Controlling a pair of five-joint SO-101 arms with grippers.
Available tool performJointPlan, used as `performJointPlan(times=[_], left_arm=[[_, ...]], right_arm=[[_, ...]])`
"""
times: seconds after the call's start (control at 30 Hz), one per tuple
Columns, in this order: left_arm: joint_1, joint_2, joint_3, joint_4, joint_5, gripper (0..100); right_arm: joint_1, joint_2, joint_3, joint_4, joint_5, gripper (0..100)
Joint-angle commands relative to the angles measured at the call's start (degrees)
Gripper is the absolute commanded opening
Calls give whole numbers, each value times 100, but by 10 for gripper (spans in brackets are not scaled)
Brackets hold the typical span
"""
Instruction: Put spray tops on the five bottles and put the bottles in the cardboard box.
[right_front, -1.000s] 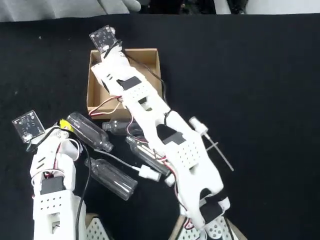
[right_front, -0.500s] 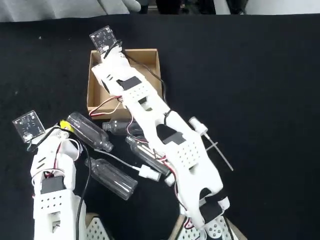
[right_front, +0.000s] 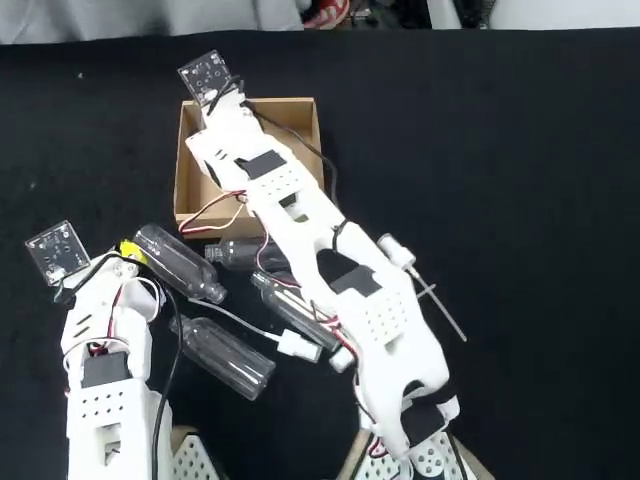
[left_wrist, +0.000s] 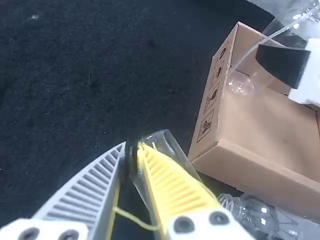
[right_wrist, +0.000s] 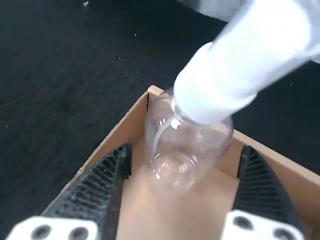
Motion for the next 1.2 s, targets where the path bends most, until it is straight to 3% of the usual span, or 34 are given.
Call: performJointPlan(times=[0.0, 1.0, 1.17], left_arm=[[-40, -79, -101, -149, -44, 33], [-48, -79, -101, -149, -44, 33], [-48, -79, -101, -149, -44, 33]], right_arm=[[-88, -884, 242, 35, 0, 297], [-273, -4295, 4224, 44, 9, 297], [-273, -5033, 4505, 791, 9, 297]])
